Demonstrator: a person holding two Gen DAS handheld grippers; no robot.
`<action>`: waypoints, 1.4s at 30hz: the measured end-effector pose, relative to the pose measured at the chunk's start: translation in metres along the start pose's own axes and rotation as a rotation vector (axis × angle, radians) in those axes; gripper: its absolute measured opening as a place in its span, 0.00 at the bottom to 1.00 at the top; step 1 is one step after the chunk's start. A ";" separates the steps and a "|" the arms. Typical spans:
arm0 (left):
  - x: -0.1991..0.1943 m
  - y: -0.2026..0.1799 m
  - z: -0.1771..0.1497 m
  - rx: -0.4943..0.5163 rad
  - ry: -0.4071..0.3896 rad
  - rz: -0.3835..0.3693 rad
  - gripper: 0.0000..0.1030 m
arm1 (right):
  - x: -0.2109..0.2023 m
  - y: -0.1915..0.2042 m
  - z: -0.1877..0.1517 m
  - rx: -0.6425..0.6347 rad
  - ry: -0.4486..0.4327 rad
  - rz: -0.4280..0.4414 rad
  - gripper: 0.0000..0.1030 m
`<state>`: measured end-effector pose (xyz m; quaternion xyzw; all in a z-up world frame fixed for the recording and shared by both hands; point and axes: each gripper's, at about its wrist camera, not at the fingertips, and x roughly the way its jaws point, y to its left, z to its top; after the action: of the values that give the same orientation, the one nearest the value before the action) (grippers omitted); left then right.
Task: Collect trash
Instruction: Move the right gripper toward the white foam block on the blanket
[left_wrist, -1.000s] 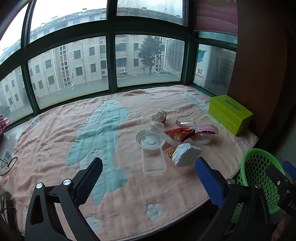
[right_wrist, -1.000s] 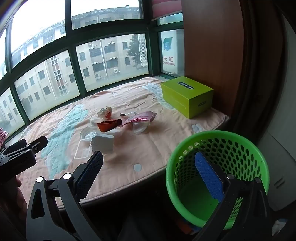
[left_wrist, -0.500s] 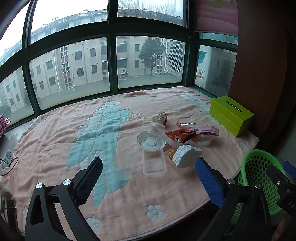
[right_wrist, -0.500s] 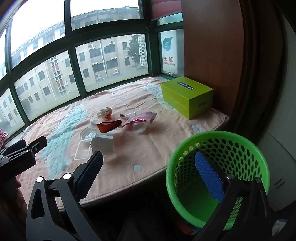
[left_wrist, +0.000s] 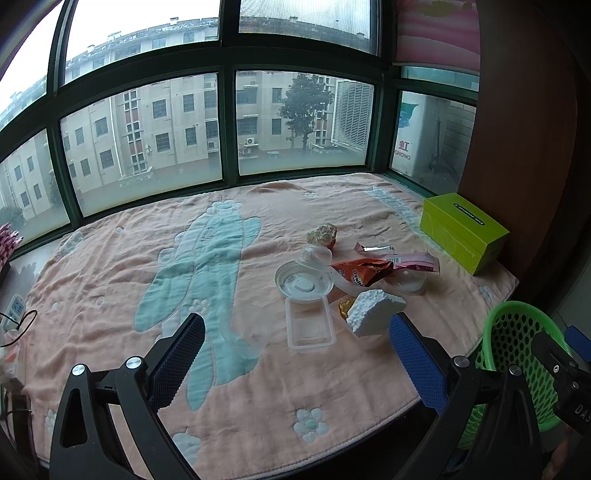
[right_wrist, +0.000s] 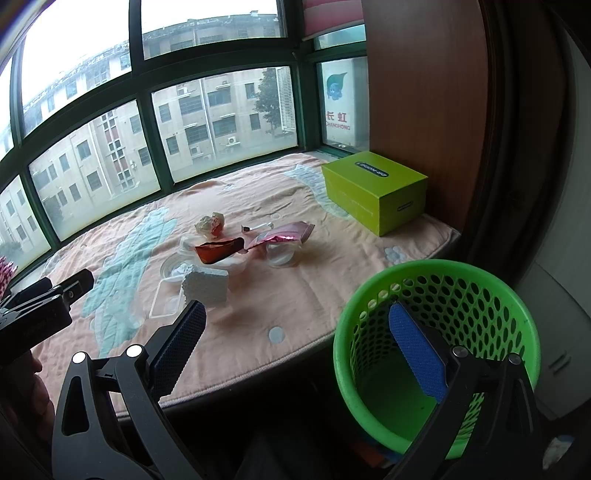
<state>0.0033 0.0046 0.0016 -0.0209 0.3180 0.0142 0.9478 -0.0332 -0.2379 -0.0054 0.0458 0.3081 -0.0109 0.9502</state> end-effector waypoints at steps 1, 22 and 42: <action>0.000 0.000 0.000 0.000 0.000 0.000 0.94 | 0.000 0.000 0.000 0.001 -0.001 -0.001 0.95; -0.001 0.001 -0.002 -0.005 -0.002 0.009 0.94 | 0.002 0.001 -0.001 0.003 0.004 0.003 0.95; 0.005 0.005 0.003 -0.010 0.001 0.023 0.94 | 0.011 0.007 0.004 -0.012 0.015 0.012 0.95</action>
<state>0.0083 0.0092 0.0007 -0.0220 0.3186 0.0267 0.9472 -0.0220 -0.2314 -0.0083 0.0422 0.3153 -0.0032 0.9481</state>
